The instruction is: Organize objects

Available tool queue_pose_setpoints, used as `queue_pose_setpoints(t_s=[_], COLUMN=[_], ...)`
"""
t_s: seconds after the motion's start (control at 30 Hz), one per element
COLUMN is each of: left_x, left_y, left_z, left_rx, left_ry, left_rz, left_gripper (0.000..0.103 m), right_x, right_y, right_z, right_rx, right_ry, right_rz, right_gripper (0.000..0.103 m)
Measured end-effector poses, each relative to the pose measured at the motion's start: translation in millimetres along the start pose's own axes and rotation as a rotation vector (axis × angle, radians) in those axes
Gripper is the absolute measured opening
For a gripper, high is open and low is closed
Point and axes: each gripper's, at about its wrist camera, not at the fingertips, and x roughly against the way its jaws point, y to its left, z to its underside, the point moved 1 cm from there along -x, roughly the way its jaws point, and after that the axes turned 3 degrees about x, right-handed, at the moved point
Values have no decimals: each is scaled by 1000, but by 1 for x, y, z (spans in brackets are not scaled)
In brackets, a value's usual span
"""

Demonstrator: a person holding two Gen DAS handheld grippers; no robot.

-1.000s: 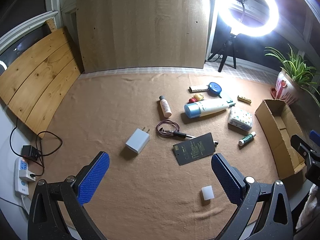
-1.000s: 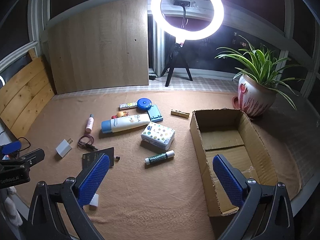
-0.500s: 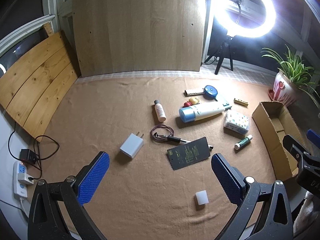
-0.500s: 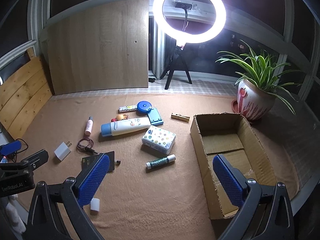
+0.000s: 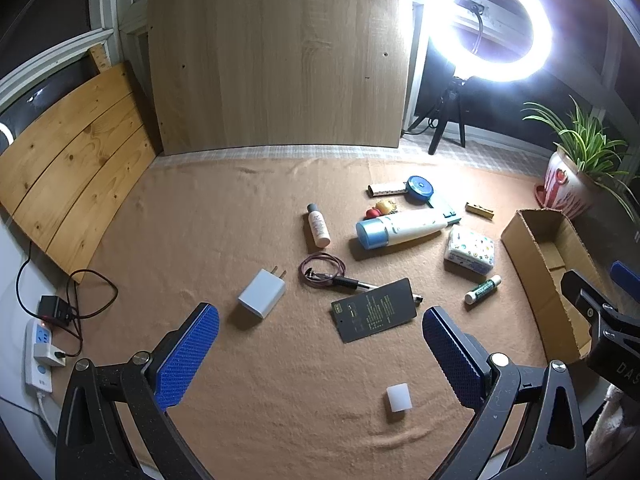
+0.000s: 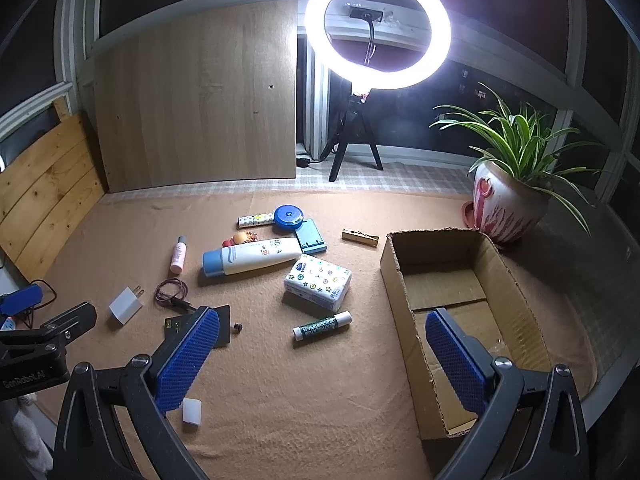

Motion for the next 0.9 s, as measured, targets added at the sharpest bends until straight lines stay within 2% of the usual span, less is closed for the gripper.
queue_pose_setpoints(t_s=[0.9], left_x=[3], left_y=[4], left_z=[4], left_rx=[4], left_ry=[3], left_rz=[-2], left_gripper=[103], right_x=[-2], right_y=[0], right_z=[5], right_rx=[-5], right_ry=[16], right_rz=[3], right_gripper=[102])
